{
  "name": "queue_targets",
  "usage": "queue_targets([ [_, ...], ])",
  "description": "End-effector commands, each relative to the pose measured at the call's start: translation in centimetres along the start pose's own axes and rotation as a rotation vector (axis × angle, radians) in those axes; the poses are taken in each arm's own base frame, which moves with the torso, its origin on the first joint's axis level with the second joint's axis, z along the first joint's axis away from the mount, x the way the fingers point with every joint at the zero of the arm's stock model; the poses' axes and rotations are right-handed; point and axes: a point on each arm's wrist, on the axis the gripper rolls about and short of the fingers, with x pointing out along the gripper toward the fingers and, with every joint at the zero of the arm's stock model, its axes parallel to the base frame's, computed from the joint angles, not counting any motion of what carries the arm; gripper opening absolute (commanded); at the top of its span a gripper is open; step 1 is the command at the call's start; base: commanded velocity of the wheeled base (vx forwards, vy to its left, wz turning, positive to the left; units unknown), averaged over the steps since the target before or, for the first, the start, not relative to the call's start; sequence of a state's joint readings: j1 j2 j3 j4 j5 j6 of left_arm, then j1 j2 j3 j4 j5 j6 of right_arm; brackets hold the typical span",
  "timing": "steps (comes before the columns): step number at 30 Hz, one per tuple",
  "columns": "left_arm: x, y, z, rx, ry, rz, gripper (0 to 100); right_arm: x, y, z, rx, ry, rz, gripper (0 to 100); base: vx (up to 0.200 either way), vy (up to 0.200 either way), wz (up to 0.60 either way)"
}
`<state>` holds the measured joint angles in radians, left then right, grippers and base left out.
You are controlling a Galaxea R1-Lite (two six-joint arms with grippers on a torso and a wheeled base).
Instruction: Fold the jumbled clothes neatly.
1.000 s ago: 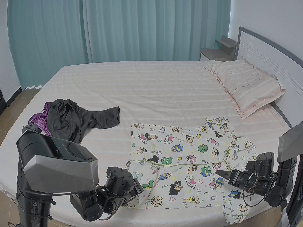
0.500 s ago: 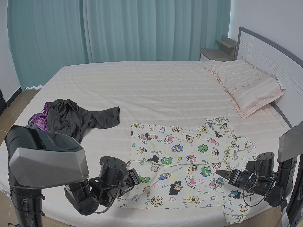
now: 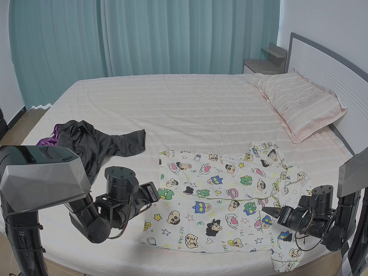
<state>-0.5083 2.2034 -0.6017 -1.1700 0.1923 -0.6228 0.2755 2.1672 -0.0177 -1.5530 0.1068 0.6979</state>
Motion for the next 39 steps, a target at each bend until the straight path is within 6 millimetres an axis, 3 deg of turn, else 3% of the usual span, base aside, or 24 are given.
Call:
queue_targets([
  [1,1.0,1.6,-0.4,-0.003,0.017,0.047,0,-0.3,-0.1,-0.2,0.001,0.003,-0.003,100,0.000,0.000,0.00],
  [8,2.4,3.3,0.0,-0.001,0.004,0.093,0,-0.3,-0.1,-0.2,0.000,0.005,-0.003,100,0.000,0.000,0.00],
  [9,2.6,3.4,0.2,0.001,-0.003,0.093,100,-0.3,-0.1,-0.2,0.000,0.005,-0.003,100,0.000,0.000,0.00],
  [16,3.9,3.1,0.8,-0.007,-0.034,0.072,100,-0.3,-0.1,-0.2,0.000,0.005,-0.003,100,0.000,0.000,0.00],
  [25,3.5,4.0,0.8,-0.019,-0.010,0.095,100,-0.3,-0.1,-0.1,0.001,0.002,-0.004,100,0.000,0.000,0.00],
  [27,2.9,4.5,-0.1,-0.024,0.094,0.025,100,-0.3,-0.1,-0.1,0.001,0.002,-0.004,100,0.000,0.000,0.00],
  [39,3.4,5.3,-0.1,-0.044,0.355,-0.216,100,-0.3,-0.1,-0.2,0.001,0.006,-0.005,100,0.000,0.000,0.00],
])
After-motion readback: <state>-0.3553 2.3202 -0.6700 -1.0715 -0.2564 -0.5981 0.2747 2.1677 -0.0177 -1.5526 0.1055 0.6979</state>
